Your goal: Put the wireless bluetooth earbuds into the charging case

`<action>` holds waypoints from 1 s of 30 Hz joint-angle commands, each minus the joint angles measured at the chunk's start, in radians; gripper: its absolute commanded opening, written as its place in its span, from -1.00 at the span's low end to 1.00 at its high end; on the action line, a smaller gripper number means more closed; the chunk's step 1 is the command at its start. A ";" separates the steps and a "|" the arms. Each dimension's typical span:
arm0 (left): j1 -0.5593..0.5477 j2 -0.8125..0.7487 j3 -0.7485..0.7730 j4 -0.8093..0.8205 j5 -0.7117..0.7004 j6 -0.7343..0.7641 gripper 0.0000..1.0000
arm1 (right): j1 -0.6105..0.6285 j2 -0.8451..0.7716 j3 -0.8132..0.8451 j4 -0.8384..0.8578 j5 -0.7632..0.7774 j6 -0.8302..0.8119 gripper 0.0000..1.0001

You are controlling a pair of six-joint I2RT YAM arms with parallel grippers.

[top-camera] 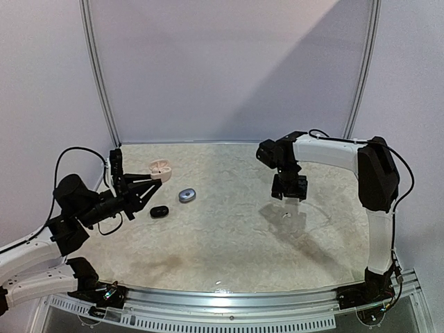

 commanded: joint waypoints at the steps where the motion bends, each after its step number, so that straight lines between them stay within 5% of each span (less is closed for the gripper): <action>1: 0.019 -0.026 -0.020 0.012 -0.012 0.011 -1.00 | -0.027 0.009 -0.077 0.025 0.008 0.219 0.31; 13: 0.027 -0.022 -0.025 0.031 -0.003 0.021 -1.00 | -0.033 0.023 -0.182 0.169 -0.089 0.303 0.06; 30: 0.036 -0.013 -0.025 0.032 -0.007 0.042 -1.00 | -0.003 0.021 -0.215 0.164 -0.153 0.264 -0.31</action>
